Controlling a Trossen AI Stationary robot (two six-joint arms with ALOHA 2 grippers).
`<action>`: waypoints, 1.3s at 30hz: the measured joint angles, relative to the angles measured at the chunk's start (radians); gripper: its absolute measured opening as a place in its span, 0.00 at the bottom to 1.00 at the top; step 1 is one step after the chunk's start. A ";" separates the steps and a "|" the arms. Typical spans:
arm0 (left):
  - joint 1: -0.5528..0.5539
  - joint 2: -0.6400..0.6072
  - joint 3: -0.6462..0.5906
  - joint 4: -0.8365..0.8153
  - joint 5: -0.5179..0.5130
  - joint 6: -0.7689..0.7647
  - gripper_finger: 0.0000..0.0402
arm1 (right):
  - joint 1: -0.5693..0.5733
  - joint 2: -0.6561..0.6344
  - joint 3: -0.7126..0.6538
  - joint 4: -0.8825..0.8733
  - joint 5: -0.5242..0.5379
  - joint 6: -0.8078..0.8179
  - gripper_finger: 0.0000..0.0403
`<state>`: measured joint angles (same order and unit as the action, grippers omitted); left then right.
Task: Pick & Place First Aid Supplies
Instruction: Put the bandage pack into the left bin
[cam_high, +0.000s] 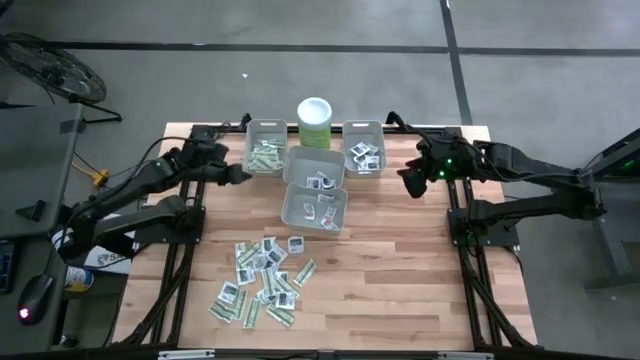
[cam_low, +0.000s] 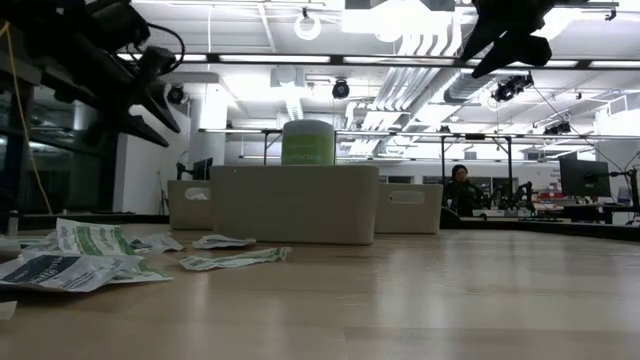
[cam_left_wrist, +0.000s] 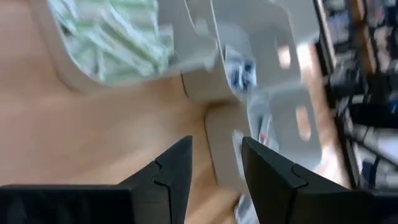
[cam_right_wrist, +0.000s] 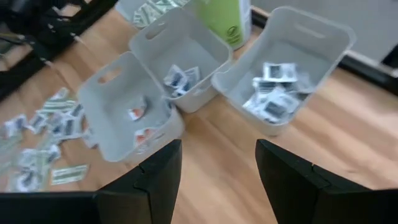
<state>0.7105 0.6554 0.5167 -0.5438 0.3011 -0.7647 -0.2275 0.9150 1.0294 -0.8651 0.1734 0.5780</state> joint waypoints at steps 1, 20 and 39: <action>-0.032 -0.008 0.000 -0.014 -0.013 -0.003 0.34 | 0.017 0.002 -0.009 0.013 0.000 0.021 0.49; -0.604 -0.002 0.000 0.019 -0.426 -0.052 0.34 | 0.393 0.167 -0.453 0.885 0.011 0.337 0.49; -0.713 0.094 -0.001 0.021 -0.540 -0.077 0.34 | 0.501 0.836 0.021 0.808 -0.051 0.204 0.49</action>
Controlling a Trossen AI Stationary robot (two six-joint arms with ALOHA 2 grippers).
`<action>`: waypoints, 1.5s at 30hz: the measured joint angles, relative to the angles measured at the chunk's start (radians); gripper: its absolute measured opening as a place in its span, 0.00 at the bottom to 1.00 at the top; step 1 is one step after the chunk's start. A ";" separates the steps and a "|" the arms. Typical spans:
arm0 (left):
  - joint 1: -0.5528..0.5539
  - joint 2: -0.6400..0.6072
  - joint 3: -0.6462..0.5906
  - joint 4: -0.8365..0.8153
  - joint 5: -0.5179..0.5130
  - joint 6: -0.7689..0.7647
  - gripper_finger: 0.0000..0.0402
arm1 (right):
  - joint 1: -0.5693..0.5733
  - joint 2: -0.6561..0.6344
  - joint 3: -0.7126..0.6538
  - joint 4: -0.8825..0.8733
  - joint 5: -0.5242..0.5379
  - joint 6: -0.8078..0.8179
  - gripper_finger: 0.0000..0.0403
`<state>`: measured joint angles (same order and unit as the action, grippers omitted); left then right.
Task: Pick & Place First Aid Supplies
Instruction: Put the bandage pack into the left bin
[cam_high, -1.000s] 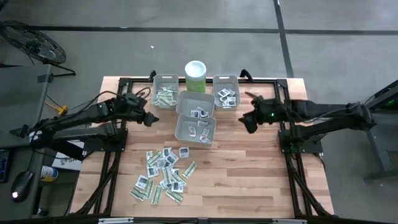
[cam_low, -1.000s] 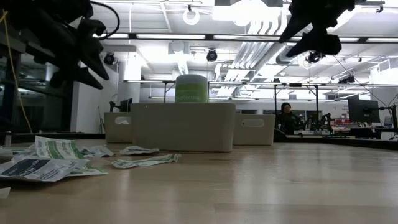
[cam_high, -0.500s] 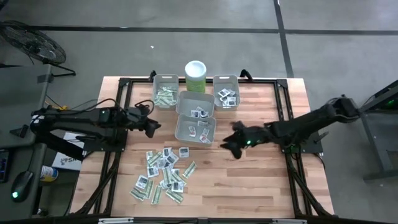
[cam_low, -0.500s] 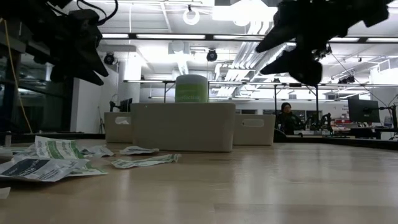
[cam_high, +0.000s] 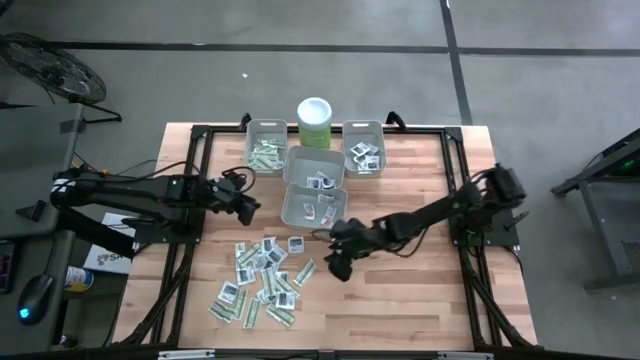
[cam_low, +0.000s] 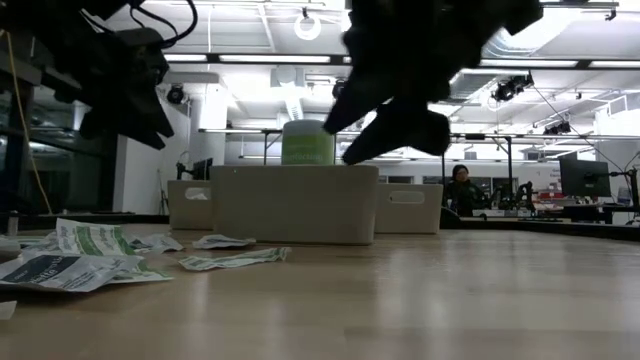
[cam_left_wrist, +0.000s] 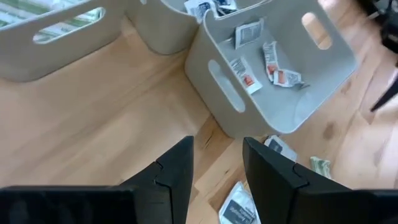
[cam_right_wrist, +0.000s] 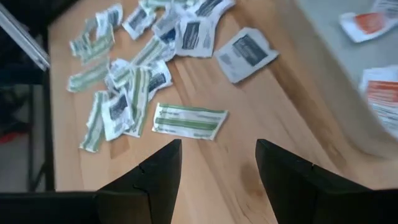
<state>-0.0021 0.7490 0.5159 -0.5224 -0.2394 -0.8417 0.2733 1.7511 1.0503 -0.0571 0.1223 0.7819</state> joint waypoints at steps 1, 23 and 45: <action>0.000 0.005 0.000 -0.002 0.000 0.000 0.34 | 0.002 0.026 0.034 -0.027 0.002 -0.003 0.49; 0.002 0.034 0.000 -0.004 -0.007 0.007 0.34 | 0.002 0.332 0.393 -0.312 0.009 -0.026 0.49; 0.002 0.034 0.000 -0.015 -0.010 0.029 0.34 | 0.141 0.347 0.394 -0.297 0.304 -0.106 0.49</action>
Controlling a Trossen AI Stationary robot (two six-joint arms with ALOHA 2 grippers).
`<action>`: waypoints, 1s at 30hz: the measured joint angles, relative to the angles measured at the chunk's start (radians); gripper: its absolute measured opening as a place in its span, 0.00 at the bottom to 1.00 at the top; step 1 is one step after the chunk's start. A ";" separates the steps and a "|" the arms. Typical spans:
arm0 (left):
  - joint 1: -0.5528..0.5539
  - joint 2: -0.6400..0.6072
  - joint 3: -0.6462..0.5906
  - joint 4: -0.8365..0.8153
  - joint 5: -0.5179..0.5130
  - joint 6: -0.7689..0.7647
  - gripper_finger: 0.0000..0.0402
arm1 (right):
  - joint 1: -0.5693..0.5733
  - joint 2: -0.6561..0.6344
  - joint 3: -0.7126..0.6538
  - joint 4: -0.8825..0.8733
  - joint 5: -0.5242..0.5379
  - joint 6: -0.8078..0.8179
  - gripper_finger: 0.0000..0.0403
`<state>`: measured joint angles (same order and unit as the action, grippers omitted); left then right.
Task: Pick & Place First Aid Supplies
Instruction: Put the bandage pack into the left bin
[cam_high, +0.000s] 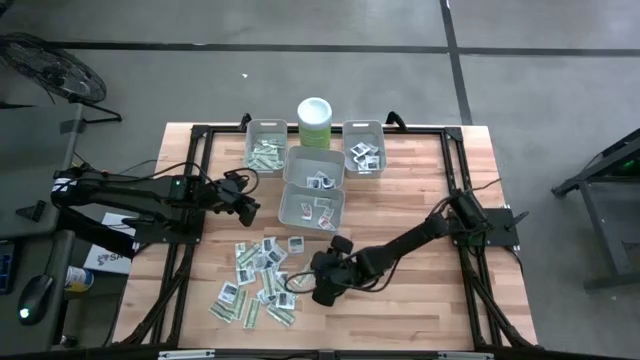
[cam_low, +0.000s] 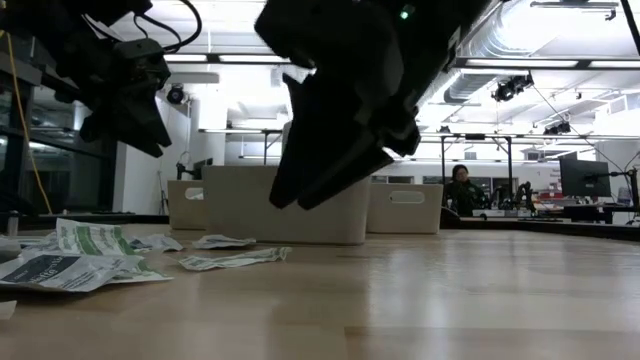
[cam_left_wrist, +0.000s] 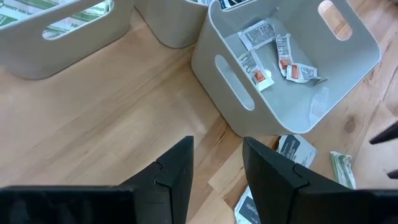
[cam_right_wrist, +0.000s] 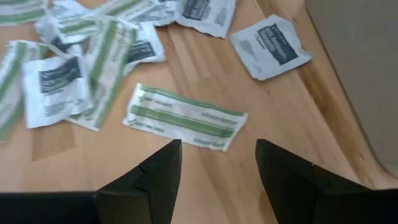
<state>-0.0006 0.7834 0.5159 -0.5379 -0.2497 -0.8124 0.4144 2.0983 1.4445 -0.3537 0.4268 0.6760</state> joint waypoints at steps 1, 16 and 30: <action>0.000 0.000 0.000 -0.001 0.000 0.000 0.34 | 0.005 0.000 0.000 0.009 0.003 0.006 0.49; 0.000 0.000 0.000 -0.015 0.001 -0.003 0.34 | 0.009 0.055 0.000 0.111 0.042 0.004 0.37; 0.000 0.000 0.000 -0.020 0.005 -0.004 0.34 | 0.011 0.099 0.000 0.089 0.079 0.032 0.32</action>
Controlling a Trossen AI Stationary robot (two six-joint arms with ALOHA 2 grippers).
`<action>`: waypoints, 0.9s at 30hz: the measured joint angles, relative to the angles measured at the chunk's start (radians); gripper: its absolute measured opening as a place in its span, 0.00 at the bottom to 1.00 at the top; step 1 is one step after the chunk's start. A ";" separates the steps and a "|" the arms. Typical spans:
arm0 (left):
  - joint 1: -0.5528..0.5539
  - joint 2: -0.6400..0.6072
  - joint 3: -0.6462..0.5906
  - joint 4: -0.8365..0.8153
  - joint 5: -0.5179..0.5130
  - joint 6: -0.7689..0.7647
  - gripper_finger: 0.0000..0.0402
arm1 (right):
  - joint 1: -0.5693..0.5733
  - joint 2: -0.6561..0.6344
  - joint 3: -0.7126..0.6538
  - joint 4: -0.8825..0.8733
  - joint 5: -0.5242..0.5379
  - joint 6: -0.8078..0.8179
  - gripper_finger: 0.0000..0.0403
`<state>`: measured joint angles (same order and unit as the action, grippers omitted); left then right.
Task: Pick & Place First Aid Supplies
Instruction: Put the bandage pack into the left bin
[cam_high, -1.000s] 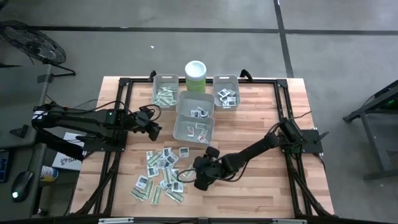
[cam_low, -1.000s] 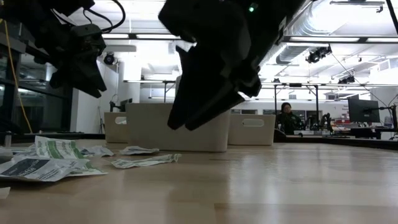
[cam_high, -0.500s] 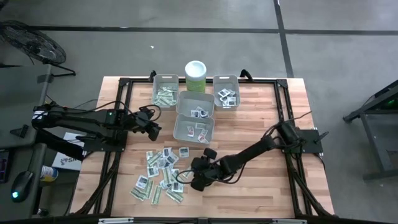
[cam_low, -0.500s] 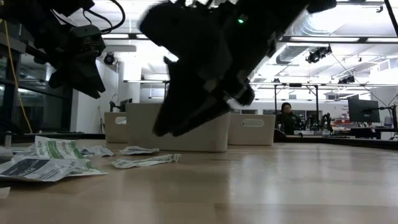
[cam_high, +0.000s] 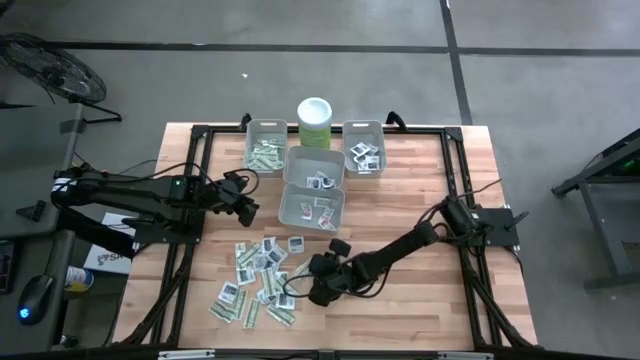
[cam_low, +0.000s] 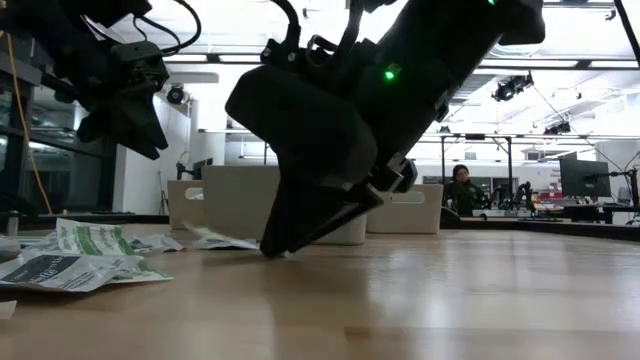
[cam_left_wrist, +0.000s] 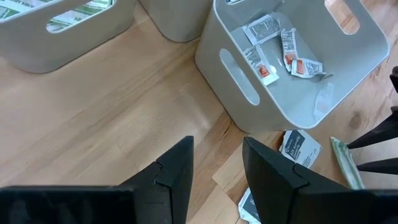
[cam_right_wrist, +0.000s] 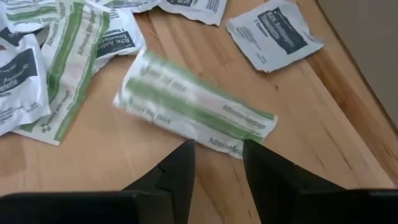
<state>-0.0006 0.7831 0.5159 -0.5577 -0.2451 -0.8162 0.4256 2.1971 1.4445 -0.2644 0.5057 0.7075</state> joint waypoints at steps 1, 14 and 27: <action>0.000 0.000 0.000 0.000 0.000 0.000 0.34 | 0.000 0.000 0.000 -0.004 0.001 0.012 0.32; 0.000 0.000 0.000 -0.003 0.000 0.000 0.34 | 0.003 -0.024 0.000 -0.010 -0.068 0.042 0.32; 0.000 0.000 0.000 -0.023 0.000 0.000 0.34 | -0.008 -0.095 0.000 -0.129 -0.065 -0.010 0.32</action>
<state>-0.0006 0.7831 0.5159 -0.5811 -0.2455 -0.8164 0.4178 2.1017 1.4445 -0.3931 0.4407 0.6978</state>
